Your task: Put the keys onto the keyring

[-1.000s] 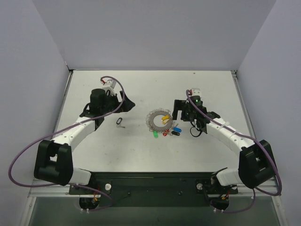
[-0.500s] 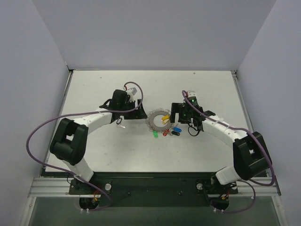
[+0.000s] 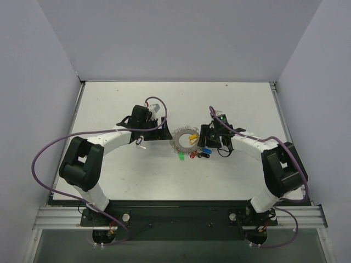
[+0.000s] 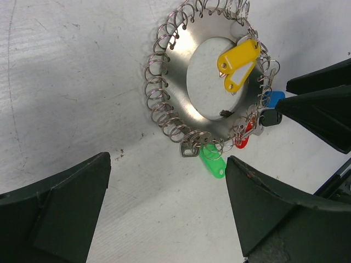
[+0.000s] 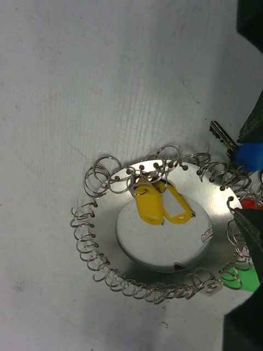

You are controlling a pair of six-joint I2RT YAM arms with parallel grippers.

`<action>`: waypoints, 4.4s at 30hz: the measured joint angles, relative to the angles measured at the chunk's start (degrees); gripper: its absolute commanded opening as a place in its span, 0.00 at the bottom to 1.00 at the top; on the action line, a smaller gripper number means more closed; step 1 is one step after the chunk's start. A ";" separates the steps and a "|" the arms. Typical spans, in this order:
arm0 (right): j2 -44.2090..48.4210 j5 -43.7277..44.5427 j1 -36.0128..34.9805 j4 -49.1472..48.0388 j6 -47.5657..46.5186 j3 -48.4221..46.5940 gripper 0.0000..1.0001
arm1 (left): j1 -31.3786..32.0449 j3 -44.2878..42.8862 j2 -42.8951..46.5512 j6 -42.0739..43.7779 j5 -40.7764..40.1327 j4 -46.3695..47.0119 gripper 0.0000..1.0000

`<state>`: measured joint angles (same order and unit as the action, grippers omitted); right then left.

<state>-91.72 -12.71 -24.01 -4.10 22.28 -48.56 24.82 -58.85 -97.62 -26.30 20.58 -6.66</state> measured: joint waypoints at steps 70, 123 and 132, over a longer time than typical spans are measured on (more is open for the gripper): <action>0.72 -6.64 -7.76 -6.78 3.52 -2.08 0.43 | 9.77 -1.09 -8.22 5.53 -5.31 6.88 0.45; 1.22 -6.62 -6.34 -5.77 3.23 -0.17 0.43 | 8.07 5.79 -3.58 8.59 2.43 12.66 0.44; 1.25 -6.62 -6.34 -5.79 3.26 0.24 0.43 | 7.96 6.01 -3.58 8.85 2.75 12.50 0.36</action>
<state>-90.48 -19.33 -30.35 -9.89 25.54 -48.31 32.77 -52.84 -101.21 -17.45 23.33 5.85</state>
